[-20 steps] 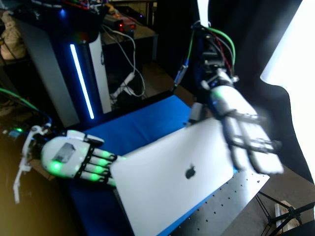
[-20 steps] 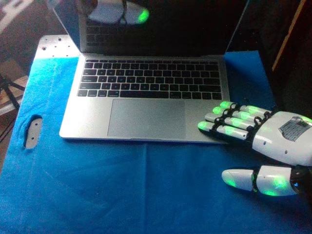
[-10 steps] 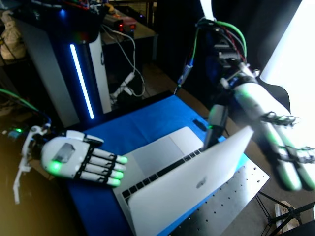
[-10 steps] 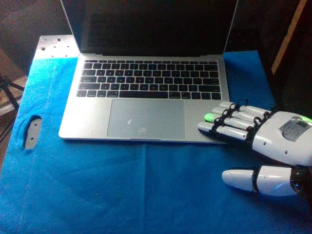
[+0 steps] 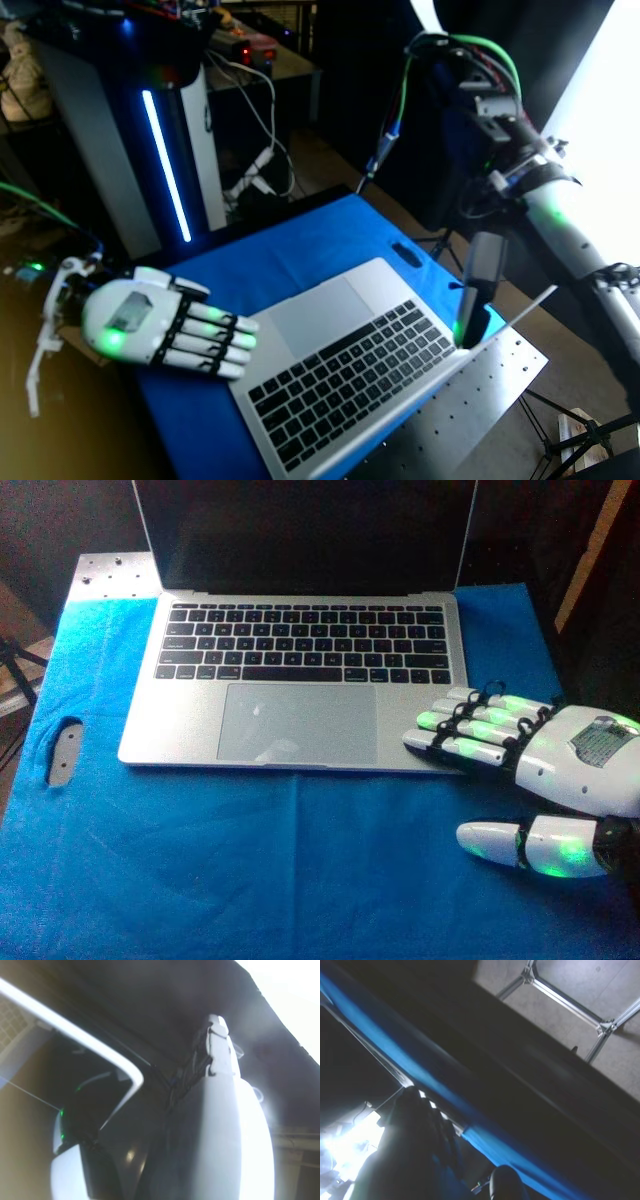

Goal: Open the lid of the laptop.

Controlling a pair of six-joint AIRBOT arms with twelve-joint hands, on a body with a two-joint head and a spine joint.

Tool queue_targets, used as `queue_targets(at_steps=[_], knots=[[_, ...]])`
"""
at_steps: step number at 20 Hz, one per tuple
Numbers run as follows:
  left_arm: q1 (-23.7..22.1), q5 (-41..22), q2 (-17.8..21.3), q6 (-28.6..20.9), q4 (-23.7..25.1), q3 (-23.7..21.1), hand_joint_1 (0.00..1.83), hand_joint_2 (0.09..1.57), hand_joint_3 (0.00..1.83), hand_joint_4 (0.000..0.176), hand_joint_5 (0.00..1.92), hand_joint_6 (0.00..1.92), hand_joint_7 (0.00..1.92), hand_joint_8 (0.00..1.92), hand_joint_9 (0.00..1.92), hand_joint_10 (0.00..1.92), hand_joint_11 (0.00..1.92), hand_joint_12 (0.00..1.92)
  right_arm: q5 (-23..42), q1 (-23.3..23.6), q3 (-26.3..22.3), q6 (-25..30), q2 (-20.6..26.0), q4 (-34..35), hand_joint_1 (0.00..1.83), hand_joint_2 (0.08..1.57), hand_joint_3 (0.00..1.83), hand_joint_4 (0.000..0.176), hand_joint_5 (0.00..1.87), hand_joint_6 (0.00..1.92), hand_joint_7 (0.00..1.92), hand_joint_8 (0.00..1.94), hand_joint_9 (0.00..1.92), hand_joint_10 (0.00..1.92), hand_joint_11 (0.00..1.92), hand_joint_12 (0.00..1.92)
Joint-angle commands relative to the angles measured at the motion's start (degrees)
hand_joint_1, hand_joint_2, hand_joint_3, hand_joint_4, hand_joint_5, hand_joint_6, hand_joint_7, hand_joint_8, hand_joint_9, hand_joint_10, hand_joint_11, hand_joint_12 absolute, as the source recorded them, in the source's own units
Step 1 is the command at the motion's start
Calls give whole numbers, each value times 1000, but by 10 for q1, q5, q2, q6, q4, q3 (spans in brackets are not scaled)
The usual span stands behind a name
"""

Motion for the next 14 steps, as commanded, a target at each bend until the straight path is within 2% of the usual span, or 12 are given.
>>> queue_targets(at_steps=[1, 6, 8, 9, 11, 14], knots=[[-14, -50, 1, 23, 7, 10, 917, 999, 4, 176, 0, 0, 0, 0, 0, 0, 0, 0, 13, 3, 1, 3, -6, -2, 0, 1364, 0, 0, 103, 1, 61, 0, 5, 1, 18, 10], [-31, -25, -8, 50, 5, 46, 821, 1024, 8, 176, 0, 0, 0, 0, 0, 0, 0, 0, 13, 13, 12, 8, -15, -18, 0, 1390, 5, 0, 116, 4, 72, 5, 13, 2, 11, 6], [-38, -20, -7, 58, 5, 50, 830, 1020, 3, 176, 0, 0, 0, 0, 0, 0, 0, 0, 13, 20, 25, 35, -23, -38, 0, 1376, 0, 0, 110, 0, 68, 3, 19, 6, 22, 11], [-40, -19, -7, 68, 4, 50, 776, 1040, 9, 176, 0, 0, 0, 0, 0, 0, 0, 0, 13, 23, 34, 50, -29, -48, 0, 1383, 2, 0, 100, 0, 67, 1, 25, 7, 29, 13], [-44, -17, -12, 113, -25, 55, 761, 1049, 9, 176, 0, 0, 0, 0, 0, 0, 0, 0, 13, 29, 42, 57, -35, -56, 0, 1380, 0, 0, 107, 3, 65, 0, 27, 6, 44, 19], [-42, -20, -8, 113, -37, 51, 767, 1035, 0, 176, 0, 0, 0, 0, 0, 0, 0, 0, 13, 39, 44, 57, -38, -61, 0, 1392, 3, 0, 119, 4, 79, 4, 1, 0, 22, 9]])
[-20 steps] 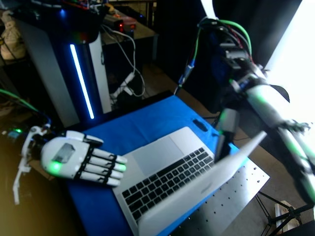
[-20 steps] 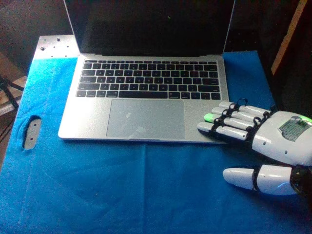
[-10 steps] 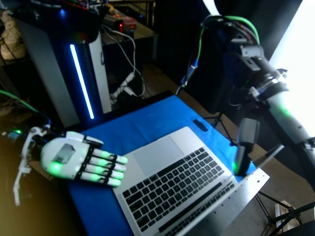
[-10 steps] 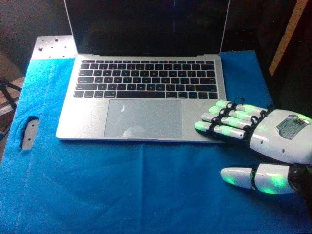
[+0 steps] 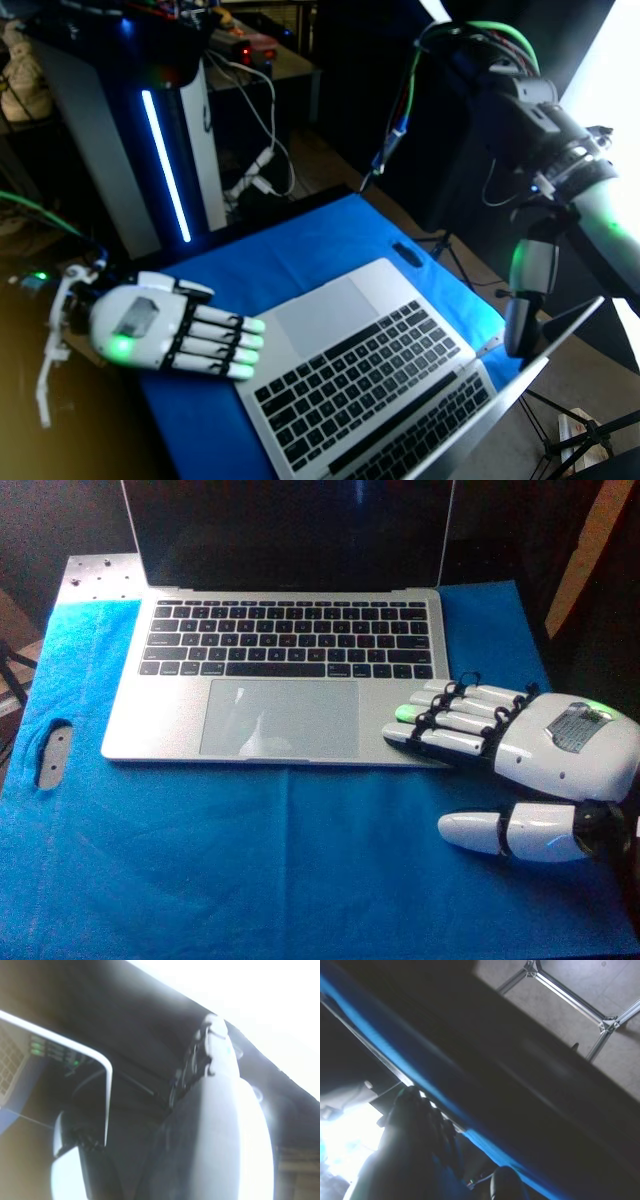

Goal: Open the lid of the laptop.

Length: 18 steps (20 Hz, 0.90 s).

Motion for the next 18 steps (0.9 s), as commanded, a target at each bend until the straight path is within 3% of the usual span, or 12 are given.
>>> queue_targets(at_steps=[1, 5, 8, 9, 11, 12, 13, 14, 15, 16, 17, 18], knots=[[-7, -85, 7, 4, -3, -6, 752, 1037, 0, 176, 0, 0, 0, 0, 0, 0, 0, 0, 23, 6, 0, 4, -9, 1, 0, 1381, 0, 0, 107, 0, 80, 4, 13, 5, 29, 12], [15, -159, 67, -5, -6, -106, 753, 1003, 0, 176, 0, 0, 0, 0, 0, 0, 0, 0, 23, 6, 0, 6, -8, 7, 0, 1386, 1, 0, 121, 6, 80, 1, 18, 4, 33, 12], [45, -237, 110, -87, 41, -169, 786, 982, 0, 176, 0, 0, 0, 0, 0, 0, 0, 0, 23, 6, -3, 6, -6, 14, 0, 1366, 0, 0, 103, 0, 62, 0, 4, 1, 31, 11], [53, -262, 126, -105, 51, -192, 723, 988, 0, 176, 0, 0, 0, 0, 0, 0, 0, 0, 23, 6, -5, 6, -6, 17, 0, 1367, 0, 0, 101, 0, 57, 0, 1, 0, 13, 3], [68, -322, 169, -107, 63, -252, 628, 998, 4, 176, 0, 0, 0, 0, 0, 0, 0, 0, 23, 4, -11, 6, -2, 23, 0, 1374, 0, 0, 106, 2, 62, 2, 8, 3, 8, 1], [77, -347, 189, -107, 67, -278, 619, 985, 0, 169, 0, 0, 0, 0, 0, 0, 0, 0, 23, 2, -14, 6, 1, 29, 0, 1383, 3, 0, 104, 1, 62, 2, 8, 2, 6, 0], [93, -379, 212, -107, 69, -307, 747, 963, 0, 137, 0, 0, 0, 0, 0, 0, 0, 0, 23, 1, -17, 6, 4, 34, 0, 1393, 6, 0, 110, 4, 65, 3, 8, 2, 8, 2], [106, -399, 227, -108, 68, -325, 795, 947, 0, 156, 0, 0, 0, 0, 0, 0, 0, 0, 25, 0, -20, 6, 7, 36, 0, 1390, 4, 0, 125, 8, 79, 7, 25, 8, 20, 7], [127, -429, 244, -121, 68, -345, 801, 950, 0, 151, 0, 0, 0, 0, 0, 0, 0, 0, 35, 0, -25, 6, 12, 38, 0, 1384, 1, 0, 95, 0, 49, 0, 2, 0, 0, 0], [165, -470, 263, -159, 68, -363, 780, 945, 0, 144, 0, 0, 0, 0, 0, 0, 0, 0, 57, 0, -33, 6, 22, 47, 0, 1362, 0, 0, 104, 4, 51, 2, 0, 0, 0, 0], [196, -503, 274, -197, 67, -371, 794, 949, 0, 171, 0, 0, 0, 0, 0, 0, 0, 0, 82, 0, -39, 6, 30, 59, 0, 1359, 0, 0, 95, 0, 56, 4, 4, 2, 25, 11], [235, -542, 282, -247, 58, -376, 768, 962, 2, 157, 0, 0, 0, 0, 0, 0, 0, 0, 113, 0, -46, 6, 41, 74, 0, 1350, 0, 0, 94, 0, 65, 6, 24, 9, 89, 39]])
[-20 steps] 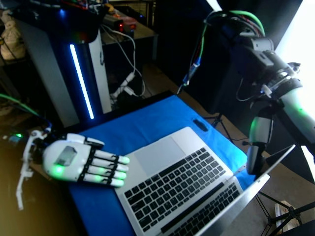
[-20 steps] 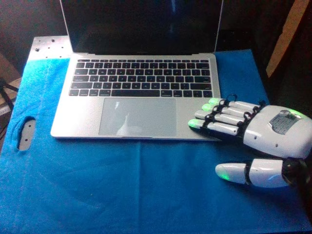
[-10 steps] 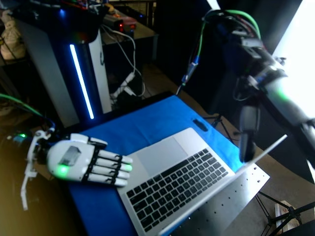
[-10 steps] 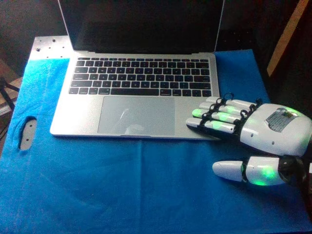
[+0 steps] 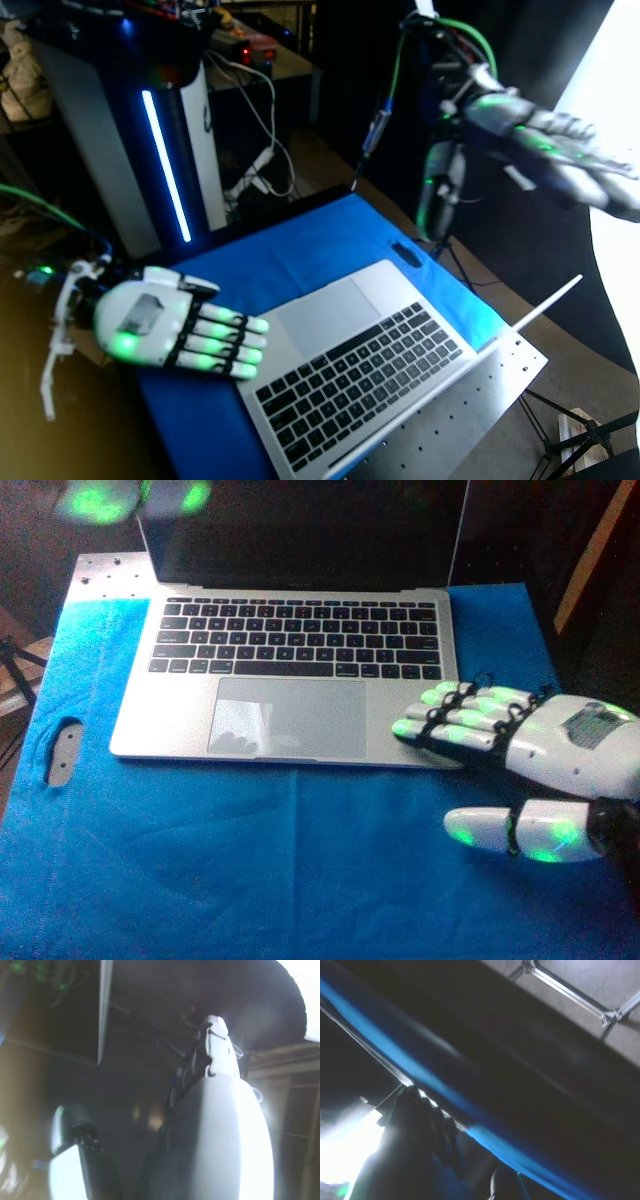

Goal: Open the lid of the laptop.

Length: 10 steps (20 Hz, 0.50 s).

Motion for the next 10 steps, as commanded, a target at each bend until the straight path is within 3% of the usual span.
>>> queue_targets(at_steps=[1, 2, 3, 4, 5, 6, 7, 8, 9, 10], knots=[[26, -135, 3, -42, -27, -1, 794, 974, 6, 66, 10, 4, 0, 0, 0, 0, 0, 0, 132, 6, -6, 3, 11, 28, 0, 1372, 1, 0, 101, 3, 72, 7, 36, 11, 104, 45], [71, -178, 3, -95, -47, -1, 791, 960, 0, 131, 0, 0, 0, 0, 0, 0, 0, 0, 168, 3, -13, 3, 19, 42, 2, 1346, 0, 5, 110, 6, 106, 18, 64, 19, 111, 48], [119, -220, -2, -140, -64, -1, 785, 974, 5, 132, 0, 0, 0, 0, 0, 0, 0, 0, 210, -5, -19, 3, 26, 63, 1, 1332, 0, 15, 100, 0, 106, 1, 75, 7, 100, 43], [162, -257, -8, -173, -82, -6, 803, 985, 9, 102, 1, 0, 0, 0, 0, 0, 0, 0, 254, -20, -27, 3, 36, 86, 0, 1316, 0, 15, 118, 8, 118, 6, 90, 11, 98, 40], [198, -292, -12, -190, -97, -16, 706, 975, 3, 54, 0, 0, 12, 4, 0, 0, 0, 0, 300, -35, -37, 3, 47, 109, 53, 1272, 0, 0, 129, 1, 117, 0, 116, 1, 121, 29], [231, -329, -13, -192, -114, -37, 616, 984, 6, 26, 0, 0, 14, 5, 0, 0, 0, 0, 359, -56, -51, 3, 62, 139, 84, 1310, 5, 18, 51, 0, 12, 0, 13, 0, 15, 1], [247, -346, -12, -192, -121, -47, 549, 983, 5, 31, 0, 0, 38, 13, 16, 6, 0, 0, 390, -68, -57, 3, 68, 155, 78, 1294, 0, 34, 16, 0, 2, 0, 2, 0, 2, 0], [262, -363, -11, -192, -125, -57, 478, 978, 3, 66, 0, 0, 42, 11, 46, 16, 2, 1, 428, -81, -63, 3, 76, 174, 171, 1274, 0, 29, 68, 14, 2, 0, 0, 0, 56, 21], [278, -374, -10, -196, -126, -67, 468, 968, 0, 89, 0, 0, 25, 1, 34, 6, 0, 0, 476, -101, -69, 3, 83, 201, 231, 1269, 0, 42, 107, 13, 33, 6, 20, 5, 91, 30], [291, -384, -10, -197, -130, -75, 488, 953, 0, 93, 0, 0, 20, 0, 34, 5, 0, 0, 519, -120, -75, 3, 89, 227, 278, 1263, 0, 19, 128, 15, 68, 14, 63, 16, 136, 46]])
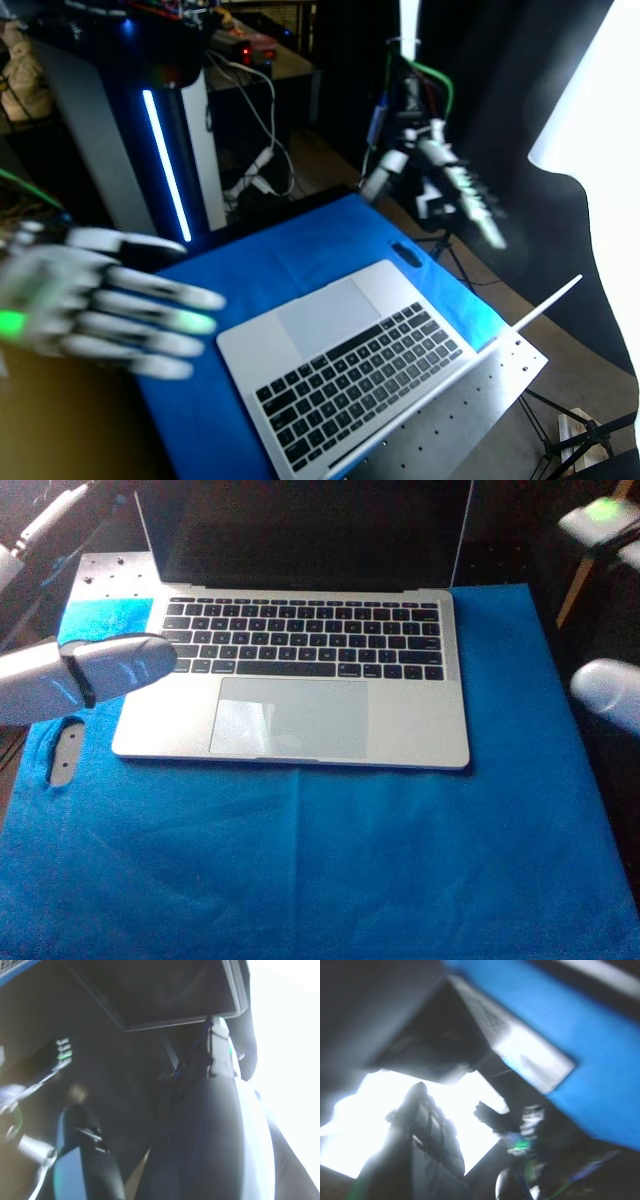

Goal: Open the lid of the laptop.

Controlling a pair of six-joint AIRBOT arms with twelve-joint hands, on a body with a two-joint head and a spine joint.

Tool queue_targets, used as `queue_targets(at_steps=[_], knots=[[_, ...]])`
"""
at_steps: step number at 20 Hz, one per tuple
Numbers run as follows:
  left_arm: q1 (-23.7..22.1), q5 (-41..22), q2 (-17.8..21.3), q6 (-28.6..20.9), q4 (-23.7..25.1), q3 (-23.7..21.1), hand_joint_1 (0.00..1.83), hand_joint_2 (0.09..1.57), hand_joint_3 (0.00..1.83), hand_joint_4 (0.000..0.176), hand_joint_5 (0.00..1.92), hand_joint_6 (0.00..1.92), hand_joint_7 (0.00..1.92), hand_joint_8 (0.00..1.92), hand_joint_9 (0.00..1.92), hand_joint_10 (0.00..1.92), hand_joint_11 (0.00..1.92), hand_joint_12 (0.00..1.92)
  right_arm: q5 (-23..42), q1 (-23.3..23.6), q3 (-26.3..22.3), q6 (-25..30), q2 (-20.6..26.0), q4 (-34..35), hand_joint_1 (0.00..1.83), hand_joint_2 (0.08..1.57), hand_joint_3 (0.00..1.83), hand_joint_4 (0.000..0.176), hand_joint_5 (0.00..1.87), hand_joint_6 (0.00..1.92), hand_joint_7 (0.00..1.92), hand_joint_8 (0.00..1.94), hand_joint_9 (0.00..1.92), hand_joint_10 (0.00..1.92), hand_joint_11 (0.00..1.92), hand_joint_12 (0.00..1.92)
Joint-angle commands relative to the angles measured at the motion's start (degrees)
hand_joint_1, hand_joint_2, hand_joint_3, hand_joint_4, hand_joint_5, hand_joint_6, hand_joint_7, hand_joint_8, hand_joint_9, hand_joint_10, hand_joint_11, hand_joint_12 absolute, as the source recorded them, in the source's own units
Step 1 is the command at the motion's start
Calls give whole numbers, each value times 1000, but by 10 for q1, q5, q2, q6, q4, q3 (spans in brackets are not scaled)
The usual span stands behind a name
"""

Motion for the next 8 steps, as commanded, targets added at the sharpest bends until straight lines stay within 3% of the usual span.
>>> queue_targets(at_steps=[1, 2, 3, 5, 6, 7, 8], knots=[[5, -89, 2, -6, -22, -3, 505, 977, 4, 103, 13, 4, 17, 5, 37, 5, 0, 0, 125, -4, -2, 3, 4, 19, 353, 1251, 0, 2, 143, 2, 99, 5, 107, 10, 184, 52], [17, -102, 3, -9, -26, -10, 487, 984, 6, 103, 8, 1, 3, 1, 30, 1, 0, 0, 137, -13, -6, 3, 8, 39, 400, 1255, 0, 0, 142, 1, 106, 5, 111, 7, 193, 55], [31, -118, 5, -17, -30, -17, 549, 958, 0, 96, 28, 6, 2, 0, 7, 0, 0, 0, 137, -13, -8, 3, 9, 39, 490, 1200, 0, 16, 155, 3, 132, 7, 122, 5, 205, 57], [75, -173, 13, -29, -56, -34, 484, 1041, 23, 94, 50, 9, 21, 6, 0, 0, 0, 0, 137, -13, -8, 3, 10, 39, 583, 1123, 0, 9, 144, 0, 146, 1, 129, 2, 205, 52], [92, -198, 18, -29, -66, -45, 455, 1105, 11, 120, 82, 4, 0, 0, 0, 0, 0, 0, 137, -13, -10, 3, 10, 39, 640, 1071, 0, 37, 114, 0, 106, 0, 115, 0, 212, 42], [103, -207, 23, -30, -72, -57, 506, 1114, 6, 132, 94, 5, 7, 3, 0, 0, 0, 0, 137, -13, -13, 3, 13, 39, 661, 1047, 0, 46, 102, 0, 115, 4, 111, 0, 197, 32], [104, -207, 26, -23, -71, -64, 515, 1114, 4, 127, 89, 2, 17, 5, 0, 0, 0, 0, 137, -13, -17, 2, 21, 39, 668, 1028, 0, 73, 110, 3, 120, 3, 107, 0, 182, 22]])
